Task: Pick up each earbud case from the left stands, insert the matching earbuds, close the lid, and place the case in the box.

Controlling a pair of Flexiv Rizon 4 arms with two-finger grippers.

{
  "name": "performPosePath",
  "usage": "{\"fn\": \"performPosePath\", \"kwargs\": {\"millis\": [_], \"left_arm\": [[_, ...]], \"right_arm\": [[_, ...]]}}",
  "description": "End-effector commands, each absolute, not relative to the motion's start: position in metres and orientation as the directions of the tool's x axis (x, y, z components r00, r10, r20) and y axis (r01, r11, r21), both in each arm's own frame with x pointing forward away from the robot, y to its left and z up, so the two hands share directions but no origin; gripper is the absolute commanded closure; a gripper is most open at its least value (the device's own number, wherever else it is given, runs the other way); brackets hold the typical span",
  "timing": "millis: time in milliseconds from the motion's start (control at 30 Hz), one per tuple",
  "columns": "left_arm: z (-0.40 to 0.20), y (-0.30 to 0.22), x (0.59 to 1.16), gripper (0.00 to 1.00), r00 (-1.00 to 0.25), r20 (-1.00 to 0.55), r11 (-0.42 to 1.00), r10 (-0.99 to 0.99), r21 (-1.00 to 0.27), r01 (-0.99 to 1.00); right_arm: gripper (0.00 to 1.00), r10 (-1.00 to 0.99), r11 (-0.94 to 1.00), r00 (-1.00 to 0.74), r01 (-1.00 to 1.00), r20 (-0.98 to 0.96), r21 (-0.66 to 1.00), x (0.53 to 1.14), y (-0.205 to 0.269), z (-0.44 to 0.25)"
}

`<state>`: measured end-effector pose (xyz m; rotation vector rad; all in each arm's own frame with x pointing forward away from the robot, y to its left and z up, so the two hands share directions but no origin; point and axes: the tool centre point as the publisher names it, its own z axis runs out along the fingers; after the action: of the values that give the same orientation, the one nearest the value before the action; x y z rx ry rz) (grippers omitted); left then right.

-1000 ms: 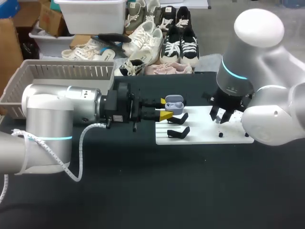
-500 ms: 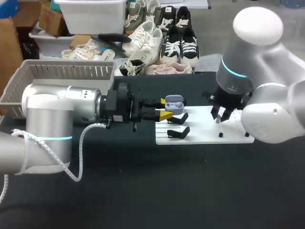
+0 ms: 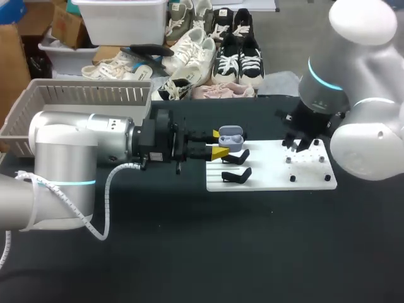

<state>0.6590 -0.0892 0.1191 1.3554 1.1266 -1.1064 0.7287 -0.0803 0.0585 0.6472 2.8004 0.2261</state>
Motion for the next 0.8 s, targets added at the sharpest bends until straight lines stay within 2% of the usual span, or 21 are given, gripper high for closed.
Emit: {"fn": "performPosePath", "kwargs": {"millis": [33,333,600,800], "left_arm": [[0.119,-0.09,0.659,1.0,0.145,-0.988,-0.048,0.06,0.142,0.989],[0.119,-0.09,0.659,1.0,0.145,-0.988,-0.048,0.06,0.142,0.989],[0.119,-0.09,0.659,1.0,0.145,-0.988,-0.048,0.06,0.142,0.989],[0.119,-0.09,0.659,1.0,0.145,-0.988,-0.048,0.06,0.142,0.989]], "right_arm": [[1.0,0.455,0.883,-0.864,0.408,-0.213,0.232,0.716,-0.09,0.088],[1.0,0.382,0.9,-0.903,0.316,-0.196,0.301,0.697,-0.086,0.173],[1.0,0.142,0.976,-0.975,0.11,-0.171,0.187,0.666,-0.062,0.23],[1.0,0.082,0.992,-0.979,0.062,-0.188,0.11,0.652,-0.057,0.243]]}}
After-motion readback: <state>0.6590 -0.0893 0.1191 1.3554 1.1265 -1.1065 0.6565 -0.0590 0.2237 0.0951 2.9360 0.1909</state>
